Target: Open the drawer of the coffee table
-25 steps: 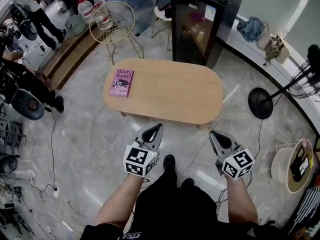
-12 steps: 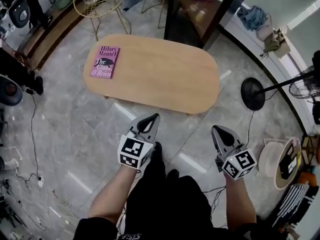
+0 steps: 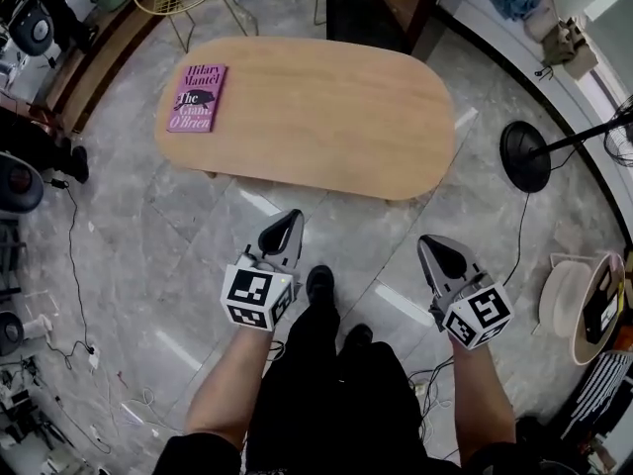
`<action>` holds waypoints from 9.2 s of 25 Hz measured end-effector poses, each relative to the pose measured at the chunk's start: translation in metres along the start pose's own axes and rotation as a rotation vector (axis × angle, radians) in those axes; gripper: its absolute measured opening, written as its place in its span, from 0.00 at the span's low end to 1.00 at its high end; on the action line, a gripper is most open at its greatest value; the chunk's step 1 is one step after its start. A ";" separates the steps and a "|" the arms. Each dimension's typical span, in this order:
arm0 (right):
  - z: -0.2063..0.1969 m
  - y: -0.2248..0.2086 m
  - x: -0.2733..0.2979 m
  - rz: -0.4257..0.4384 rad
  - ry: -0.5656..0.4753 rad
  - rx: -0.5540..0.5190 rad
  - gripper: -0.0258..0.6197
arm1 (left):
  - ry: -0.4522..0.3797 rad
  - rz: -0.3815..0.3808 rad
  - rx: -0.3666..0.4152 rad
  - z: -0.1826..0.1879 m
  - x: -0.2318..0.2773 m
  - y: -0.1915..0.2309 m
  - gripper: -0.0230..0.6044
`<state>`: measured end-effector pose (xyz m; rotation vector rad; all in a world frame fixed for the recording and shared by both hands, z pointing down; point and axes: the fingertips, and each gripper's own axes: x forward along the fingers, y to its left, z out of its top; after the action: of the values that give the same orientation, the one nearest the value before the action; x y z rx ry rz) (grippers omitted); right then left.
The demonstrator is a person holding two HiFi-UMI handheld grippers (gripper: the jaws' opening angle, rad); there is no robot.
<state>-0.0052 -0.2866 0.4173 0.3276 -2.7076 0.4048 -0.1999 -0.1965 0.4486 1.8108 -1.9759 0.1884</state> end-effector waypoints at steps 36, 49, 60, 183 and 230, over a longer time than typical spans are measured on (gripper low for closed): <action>-0.271 -0.177 0.123 -0.188 -0.031 -0.110 0.33 | -0.006 -0.038 0.147 -0.276 0.182 0.092 0.37; -0.300 -0.196 0.144 -0.195 -0.022 -0.097 0.44 | -0.004 0.072 0.067 -0.297 0.177 0.155 0.52; -0.301 -0.205 0.161 -0.174 0.004 -0.105 0.39 | -0.002 0.035 0.155 -0.284 0.202 0.178 0.47; -0.421 -0.084 0.071 0.049 0.186 -0.215 0.26 | 0.190 0.120 0.113 -0.410 0.053 0.119 0.35; -0.412 -0.048 0.069 0.271 0.292 -0.586 0.20 | 0.327 0.087 0.237 -0.418 0.045 0.115 0.34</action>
<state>0.0842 -0.2105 0.8212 -0.2453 -2.4405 -0.2601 -0.2152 -0.0581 0.8620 1.7013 -1.8588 0.7266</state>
